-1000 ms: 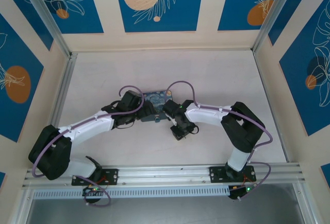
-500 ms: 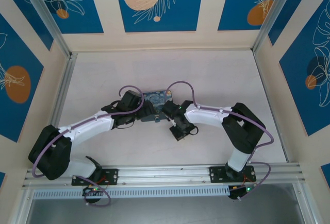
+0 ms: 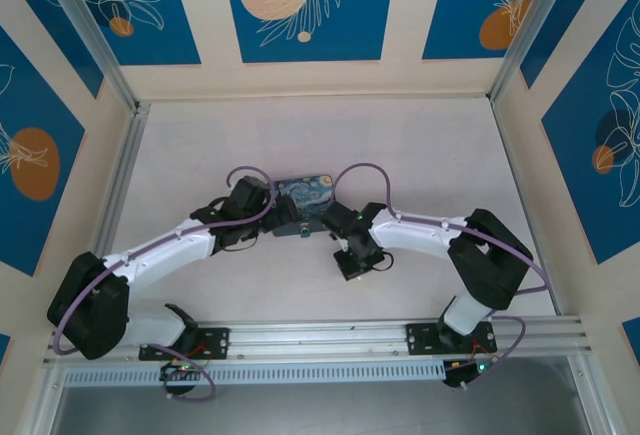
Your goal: Unlock the padlock with the key
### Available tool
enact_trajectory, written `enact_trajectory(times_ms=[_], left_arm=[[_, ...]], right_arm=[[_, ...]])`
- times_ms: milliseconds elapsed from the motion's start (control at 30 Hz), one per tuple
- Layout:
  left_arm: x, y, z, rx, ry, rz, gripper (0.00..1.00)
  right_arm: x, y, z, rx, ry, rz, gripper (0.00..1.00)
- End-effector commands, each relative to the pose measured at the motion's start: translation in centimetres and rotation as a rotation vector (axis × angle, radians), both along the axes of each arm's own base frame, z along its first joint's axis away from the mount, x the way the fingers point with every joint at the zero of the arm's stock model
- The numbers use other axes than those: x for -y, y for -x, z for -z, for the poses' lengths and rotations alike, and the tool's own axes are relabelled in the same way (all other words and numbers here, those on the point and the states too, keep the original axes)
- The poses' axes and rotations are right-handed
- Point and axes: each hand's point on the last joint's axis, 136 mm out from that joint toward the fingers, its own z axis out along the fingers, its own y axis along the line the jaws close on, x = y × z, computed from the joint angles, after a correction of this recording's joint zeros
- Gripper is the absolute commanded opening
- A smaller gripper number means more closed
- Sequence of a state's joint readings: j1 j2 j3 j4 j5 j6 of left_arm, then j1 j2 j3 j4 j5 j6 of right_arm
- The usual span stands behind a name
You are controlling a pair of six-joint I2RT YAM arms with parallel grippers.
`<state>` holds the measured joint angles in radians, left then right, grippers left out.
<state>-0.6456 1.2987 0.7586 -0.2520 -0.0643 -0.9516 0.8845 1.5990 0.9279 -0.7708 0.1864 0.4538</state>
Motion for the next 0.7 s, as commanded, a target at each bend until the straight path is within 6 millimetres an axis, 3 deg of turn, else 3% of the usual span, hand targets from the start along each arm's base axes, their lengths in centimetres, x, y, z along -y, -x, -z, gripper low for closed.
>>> enact_trajectory(times_ms=[0,233,467,533,600,667], left_arm=[[-0.7,0.4,-0.1,0.003,-0.008,-0.008,1.00],[-0.5,0.9,-0.8,0.003,0.023,0.006,1.00],[-0.7,1.0,-0.9,0.003,0.023,0.000,1.00],[-0.7,1.0,-0.8,0.000,0.023,-0.002,1.00],[-0.6,1.0,-0.7,-0.002,0.023,0.000,1.00],[-0.5,1.0,-0.8,-0.001,0.026,0.002,1.00]], right_arm=[[-0.2,0.4,-0.7,-0.013,-0.043,0.055,0.00],[-0.1,0.2,-0.8,-0.009,-0.071,0.097,0.00],[-0.1,1.4,0.6,-0.067,-0.045,0.075,0.00],[-0.1,1.7,0.7,-0.072,-0.028,0.062,0.11],[0.0,1.8,0.6,-0.060,-0.012,0.054,0.33],[0.0,1.8,0.3,-0.049,-0.012,0.054,0.40]])
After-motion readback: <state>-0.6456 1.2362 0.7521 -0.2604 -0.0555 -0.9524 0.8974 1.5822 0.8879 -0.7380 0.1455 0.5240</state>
